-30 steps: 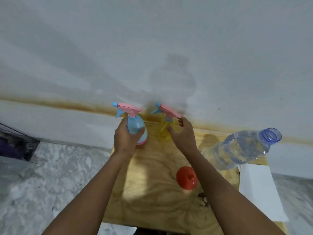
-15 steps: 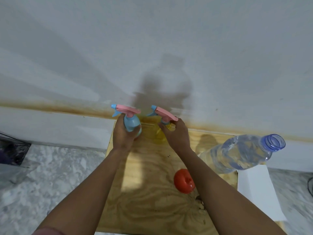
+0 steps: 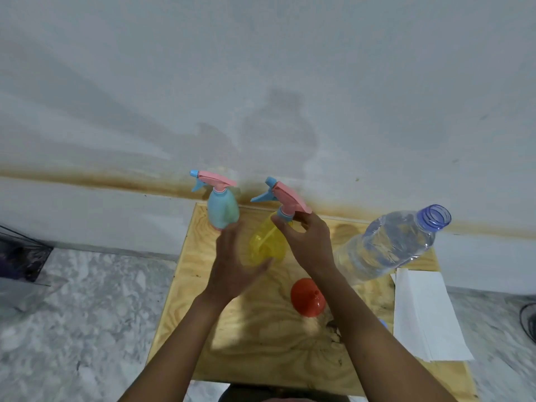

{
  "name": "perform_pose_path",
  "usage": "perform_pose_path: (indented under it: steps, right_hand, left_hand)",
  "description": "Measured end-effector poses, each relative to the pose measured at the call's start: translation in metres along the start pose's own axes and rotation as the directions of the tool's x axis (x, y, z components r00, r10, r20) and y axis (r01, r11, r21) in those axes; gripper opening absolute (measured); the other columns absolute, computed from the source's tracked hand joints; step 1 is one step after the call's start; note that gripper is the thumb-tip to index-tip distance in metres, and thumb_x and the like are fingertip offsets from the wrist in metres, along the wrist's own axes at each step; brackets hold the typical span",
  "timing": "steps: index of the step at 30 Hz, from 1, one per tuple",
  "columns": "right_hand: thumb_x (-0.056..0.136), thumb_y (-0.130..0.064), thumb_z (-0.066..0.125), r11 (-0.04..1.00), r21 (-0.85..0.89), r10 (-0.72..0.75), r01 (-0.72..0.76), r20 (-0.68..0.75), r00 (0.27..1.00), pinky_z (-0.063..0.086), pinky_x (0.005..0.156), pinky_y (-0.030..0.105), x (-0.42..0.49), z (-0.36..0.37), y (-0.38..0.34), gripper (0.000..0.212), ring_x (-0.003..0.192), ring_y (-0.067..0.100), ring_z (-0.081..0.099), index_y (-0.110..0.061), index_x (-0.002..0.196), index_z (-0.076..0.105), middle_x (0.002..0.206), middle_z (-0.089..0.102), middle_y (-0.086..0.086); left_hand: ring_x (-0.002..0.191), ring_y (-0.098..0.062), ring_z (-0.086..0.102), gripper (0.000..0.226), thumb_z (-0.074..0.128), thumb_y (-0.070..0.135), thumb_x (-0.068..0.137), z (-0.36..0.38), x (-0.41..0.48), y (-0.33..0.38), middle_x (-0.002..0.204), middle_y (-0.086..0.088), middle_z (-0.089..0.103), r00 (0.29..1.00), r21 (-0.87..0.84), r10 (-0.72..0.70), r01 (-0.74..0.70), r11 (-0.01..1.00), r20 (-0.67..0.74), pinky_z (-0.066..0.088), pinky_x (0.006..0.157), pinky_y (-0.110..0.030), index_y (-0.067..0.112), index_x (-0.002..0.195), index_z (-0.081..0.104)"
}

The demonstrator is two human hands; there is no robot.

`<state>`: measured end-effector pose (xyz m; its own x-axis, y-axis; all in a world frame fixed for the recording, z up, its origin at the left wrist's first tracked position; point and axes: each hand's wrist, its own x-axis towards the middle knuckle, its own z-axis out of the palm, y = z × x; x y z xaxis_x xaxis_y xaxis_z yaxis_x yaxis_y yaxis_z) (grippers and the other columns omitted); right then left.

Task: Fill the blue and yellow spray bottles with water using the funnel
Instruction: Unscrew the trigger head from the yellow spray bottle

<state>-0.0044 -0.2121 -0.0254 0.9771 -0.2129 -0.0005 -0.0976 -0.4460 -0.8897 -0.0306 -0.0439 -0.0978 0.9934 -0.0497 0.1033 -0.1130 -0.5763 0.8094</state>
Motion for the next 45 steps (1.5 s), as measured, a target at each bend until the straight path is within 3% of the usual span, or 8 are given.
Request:
perform_pose_path:
  steps: [3, 8, 12, 20, 27, 36, 40, 45]
  right_hand:
    - [0.080, -0.043, 0.077, 0.999, 0.041, -0.024, 0.023, 0.034, 0.999, 0.051, 0.087, 0.022, -0.016, -0.004, -0.015, 0.026, 0.095, -0.002, 0.066, -0.030, 0.103, 0.072, 0.097, 0.073, -0.017]
    - [0.080, -0.042, 0.078, 0.993, 0.099, -0.066, 0.060, 0.051, 0.997, 0.046, 0.077, 0.008, -0.034, -0.011, -0.030, 0.036, 0.091, -0.007, 0.065, -0.021, 0.108, 0.073, 0.095, 0.074, -0.015]
    - [0.079, -0.035, 0.082, 0.977, 0.199, -0.088, 0.076, 0.053, 0.995, 0.051, 0.080, 0.012, -0.044, -0.017, -0.036, 0.035, 0.091, -0.003, 0.068, -0.018, 0.108, 0.072, 0.095, 0.074, -0.014]
    - [0.079, -0.022, 0.084, 0.916, 0.398, -0.068, 0.052, 0.027, 0.997, 0.056, 0.073, 0.022, -0.056, -0.026, -0.051, 0.021, 0.076, 0.005, 0.069, -0.023, 0.093, 0.068, 0.086, 0.074, -0.005]
    - [0.081, -0.020, 0.081, 0.907, 0.421, -0.054, 0.009, 0.095, 0.994, 0.051, 0.069, 0.016, -0.057, -0.036, -0.064, 0.017, 0.069, -0.001, 0.062, -0.019, 0.094, 0.071, 0.079, 0.070, -0.009]
    - [0.095, -0.030, 0.064, 0.906, 0.415, -0.195, 0.079, 0.245, 0.950, 0.051, 0.099, 0.035, -0.060, -0.055, -0.069, 0.021, 0.110, 0.015, 0.064, -0.027, 0.115, 0.070, 0.114, 0.070, 0.002]
    - [0.095, -0.022, 0.065, 0.828, 0.560, -0.103, -0.019, 0.186, 0.977, 0.052, 0.098, 0.035, -0.064, -0.051, -0.071, 0.029, 0.103, 0.011, 0.067, -0.025, 0.121, 0.054, 0.100, 0.074, -0.007]
    - [0.096, -0.020, 0.063, 0.841, 0.540, -0.091, -0.001, 0.144, 0.985, 0.054, 0.095, 0.036, -0.069, -0.047, -0.071, 0.017, 0.102, 0.012, 0.069, -0.020, 0.113, 0.062, 0.102, 0.074, -0.002]
  left_hand:
    - [0.135, -0.009, 0.036, 0.100, 0.077, 0.065, 0.067, 0.001, -0.006, 0.024, 0.146, 0.008, 0.040, 0.995, -0.083, -0.032, 0.039, 0.996, 0.092, 0.035, 0.105, -0.025, 0.023, 0.148, 0.035]
    - [0.117, -0.003, 0.057, 0.084, 0.085, 0.047, 0.067, -0.010, -0.014, 0.052, 0.127, 0.010, 0.062, 0.999, -0.203, -0.043, 0.047, 0.978, 0.021, 0.047, 0.094, -0.018, 0.022, 0.139, 0.049]
    - [0.108, 0.003, 0.059, 0.084, 0.085, 0.052, 0.065, -0.019, -0.027, 0.063, 0.116, 0.015, 0.065, 0.996, -0.234, -0.067, 0.077, 0.969, 0.053, 0.047, 0.087, -0.013, 0.025, 0.137, 0.050]
    - [0.095, -0.010, 0.066, 0.063, 0.086, 0.046, 0.069, -0.033, -0.035, 0.080, 0.101, 0.010, 0.069, 0.993, -0.246, 0.038, -0.011, 0.969, 0.107, 0.057, 0.082, -0.029, 0.027, 0.123, 0.059]
    - [0.093, -0.002, 0.067, 0.051, 0.088, 0.038, 0.070, -0.043, -0.036, 0.096, 0.098, 0.018, 0.071, 0.990, -0.278, 0.012, 0.029, 0.960, 0.144, 0.052, 0.077, -0.020, 0.035, 0.113, 0.060]
    - [0.096, 0.000, 0.068, 0.047, 0.086, 0.024, 0.075, -0.060, -0.043, 0.119, 0.101, 0.017, 0.073, 0.972, -0.399, 0.037, 0.060, 0.915, 0.231, 0.050, 0.081, -0.016, 0.029, 0.117, 0.065]
    - [0.096, 0.005, 0.066, 0.047, 0.086, 0.024, 0.075, -0.059, -0.046, 0.123, 0.100, 0.023, 0.072, 0.980, -0.406, 0.029, 0.054, 0.912, 0.195, 0.047, 0.079, -0.010, 0.033, 0.116, 0.065]
    - [0.094, 0.001, 0.067, 0.046, 0.087, 0.028, 0.073, -0.054, -0.047, 0.125, 0.099, 0.018, 0.073, 0.987, -0.404, -0.002, 0.067, 0.912, 0.161, 0.050, 0.079, -0.014, 0.035, 0.114, 0.065]
